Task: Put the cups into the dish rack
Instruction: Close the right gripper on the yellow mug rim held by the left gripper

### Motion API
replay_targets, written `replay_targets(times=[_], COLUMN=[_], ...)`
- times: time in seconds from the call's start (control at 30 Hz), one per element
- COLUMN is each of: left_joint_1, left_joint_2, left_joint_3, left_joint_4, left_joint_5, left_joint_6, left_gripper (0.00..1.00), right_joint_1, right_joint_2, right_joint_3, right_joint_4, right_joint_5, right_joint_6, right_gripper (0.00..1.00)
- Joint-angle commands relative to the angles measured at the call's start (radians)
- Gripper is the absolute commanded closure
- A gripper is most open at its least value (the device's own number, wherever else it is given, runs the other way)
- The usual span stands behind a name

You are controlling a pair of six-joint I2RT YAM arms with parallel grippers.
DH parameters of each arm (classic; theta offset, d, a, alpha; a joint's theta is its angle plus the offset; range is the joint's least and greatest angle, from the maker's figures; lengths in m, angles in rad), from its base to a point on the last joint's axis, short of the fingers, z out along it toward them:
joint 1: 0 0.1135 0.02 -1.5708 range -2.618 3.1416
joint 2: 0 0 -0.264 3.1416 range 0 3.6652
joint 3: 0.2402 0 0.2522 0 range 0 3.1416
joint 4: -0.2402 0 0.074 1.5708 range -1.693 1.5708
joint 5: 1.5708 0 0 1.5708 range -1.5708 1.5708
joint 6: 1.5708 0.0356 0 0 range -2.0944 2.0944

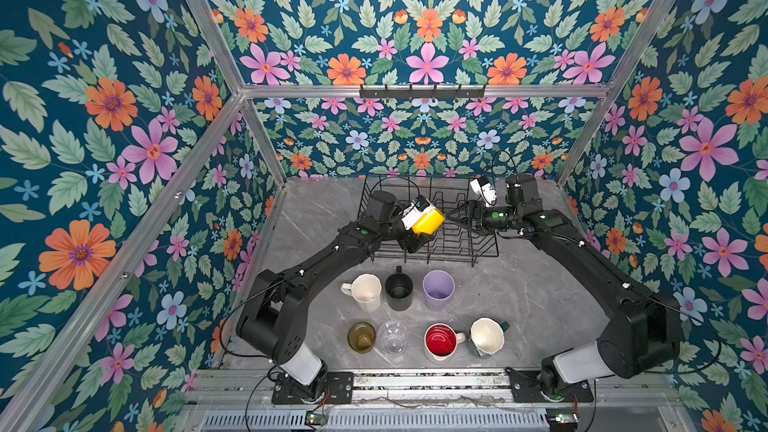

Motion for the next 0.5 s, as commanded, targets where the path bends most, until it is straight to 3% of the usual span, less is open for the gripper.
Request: replay_targets(times=[0.0, 0.47], left_joint_1=[-0.006, -0.07], left_joint_2=[-0.019, -0.035], left_joint_3=[-0.001, 0.002], left_joint_4=[0.079, 0.066], left_joint_5=[0.024, -0.042], left_joint_6=[0.025, 0.086], left_gripper=[0.91, 0.91], right_joint_1=[0.002, 0.001], right_joint_2=[0.022, 0.062], right_joint_3=[0.007, 0.007], right_joint_4=[0.019, 0.029], right_joint_5=[-0.065, -0.141], right_joint_6=[0.014, 0.044], right_gripper=[0.31, 0.44])
